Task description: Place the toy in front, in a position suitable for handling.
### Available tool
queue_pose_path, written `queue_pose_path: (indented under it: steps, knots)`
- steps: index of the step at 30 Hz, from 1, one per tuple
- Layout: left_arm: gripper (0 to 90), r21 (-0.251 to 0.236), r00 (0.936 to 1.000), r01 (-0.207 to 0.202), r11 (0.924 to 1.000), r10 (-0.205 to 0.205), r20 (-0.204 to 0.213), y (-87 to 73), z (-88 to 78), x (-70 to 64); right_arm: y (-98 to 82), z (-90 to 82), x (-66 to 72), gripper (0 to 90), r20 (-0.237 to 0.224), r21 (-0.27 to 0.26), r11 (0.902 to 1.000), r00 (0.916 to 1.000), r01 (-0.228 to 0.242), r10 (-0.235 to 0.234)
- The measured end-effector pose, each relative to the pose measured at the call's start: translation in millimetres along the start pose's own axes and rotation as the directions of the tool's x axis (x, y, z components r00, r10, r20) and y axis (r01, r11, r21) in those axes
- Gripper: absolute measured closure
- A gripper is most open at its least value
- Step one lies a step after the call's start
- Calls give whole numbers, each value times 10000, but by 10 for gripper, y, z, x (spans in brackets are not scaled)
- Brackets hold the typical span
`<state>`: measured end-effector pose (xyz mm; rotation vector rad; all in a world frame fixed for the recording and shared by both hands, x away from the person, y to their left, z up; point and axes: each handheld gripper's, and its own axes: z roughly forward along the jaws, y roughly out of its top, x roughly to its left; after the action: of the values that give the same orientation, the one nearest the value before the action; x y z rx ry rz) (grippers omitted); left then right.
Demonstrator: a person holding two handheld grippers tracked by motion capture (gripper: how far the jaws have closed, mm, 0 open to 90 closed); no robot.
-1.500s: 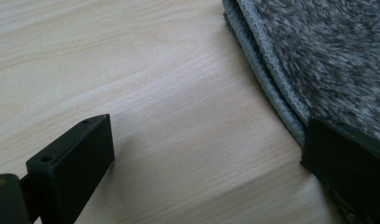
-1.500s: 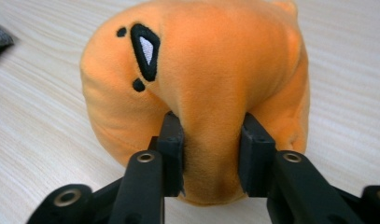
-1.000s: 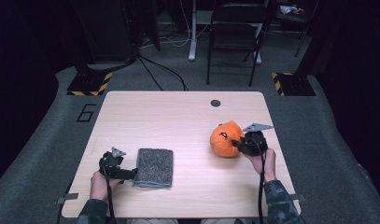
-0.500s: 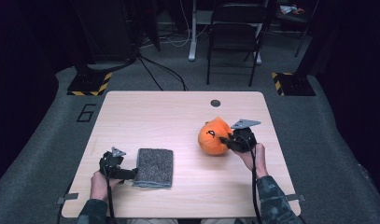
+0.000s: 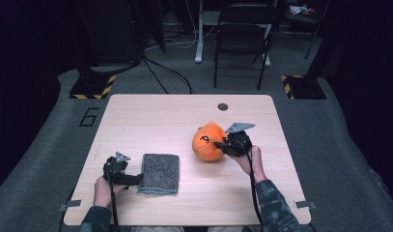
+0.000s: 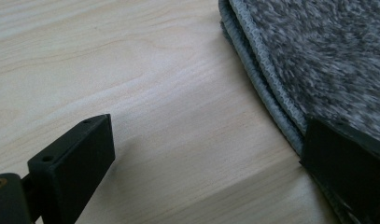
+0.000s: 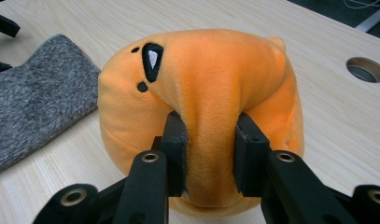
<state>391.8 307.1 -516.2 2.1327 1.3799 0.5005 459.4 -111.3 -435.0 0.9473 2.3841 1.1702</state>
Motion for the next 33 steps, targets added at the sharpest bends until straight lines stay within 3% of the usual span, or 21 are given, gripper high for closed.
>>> queue_pose_path:
  steps: [12, 17, 21, 24, 25, 27, 28, 33]
  knots:
    - [25, -14, 10000, -9, 10000, 9, 94, 2, 1, -3, 70, 167, 93, 692, -322, 44, 9999, 9994, 100, -99]
    - [25, -99, 9998, 50, 9999, -48, 187, 3, -8, -2, 26, 315, 89, 678, -355, 395, 9991, 9993, 131, -117]
    - [25, -155, 9998, 38, 9999, -35, 214, 5, -15, -1, -10, 344, 61, 646, -389, 332, 9994, 9992, 26, -13]
    - [25, -172, 9996, 17, 9999, -12, 287, 14, -20, -12, -19, 347, 41, 492, -327, 402, 9991, 9993, -142, 155]
    - [24, -285, 9995, -11, 9996, 20, 323, 19, -25, -19, -21, 331, 29, 372, -295, 373, 9991, 9993, -204, 215]
    - [23, -327, 9996, 31, 9995, -21, 298, 24, -30, -29, -22, 316, 28, 328, -281, 375, 9989, 9991, -295, 306]
    - [20, -342, 9994, 16, 9994, -4, 350, 31, -43, -32, -24, 252, 19, 236, -303, 189, 9993, 9990, -325, 330]
    - [8, -459, 9991, 34, 9989, -14, 427, 47, -59, -53, -43, 119, 2, 153, -32, 197, 9995, 9997, -250, 250]
